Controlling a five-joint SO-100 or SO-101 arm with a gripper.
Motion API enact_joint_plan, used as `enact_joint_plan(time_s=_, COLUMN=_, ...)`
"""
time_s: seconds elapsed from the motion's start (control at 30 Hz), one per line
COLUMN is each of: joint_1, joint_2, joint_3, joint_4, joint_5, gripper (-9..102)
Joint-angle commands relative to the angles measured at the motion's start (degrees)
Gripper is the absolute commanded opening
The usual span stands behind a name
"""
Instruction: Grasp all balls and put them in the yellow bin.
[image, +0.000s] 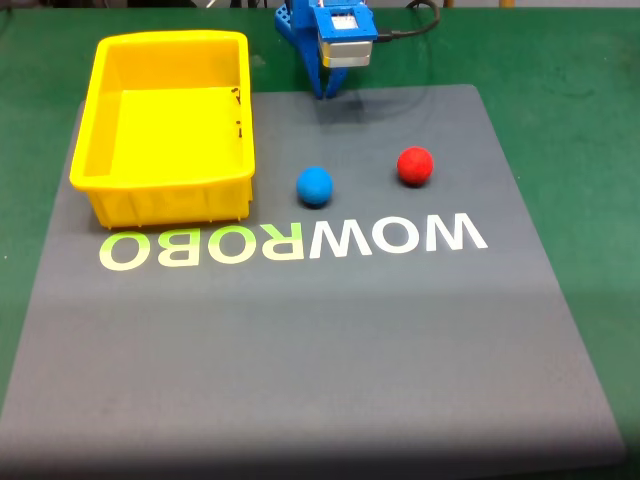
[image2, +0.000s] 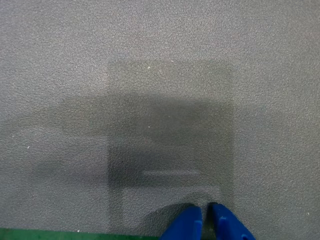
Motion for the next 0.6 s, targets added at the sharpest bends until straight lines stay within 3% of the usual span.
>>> enact_joint_plan(time_s=0.0, joint_1=0.4, joint_2=0.9, joint_3=1.8, joint_4=0.5, joint_5=-3.0, gripper=0)
enact_joint_plan(time_s=0.57, joint_1=0.4, joint_2=0.9, joint_3=1.8, joint_4=0.5, joint_5=-3.3, gripper=0)
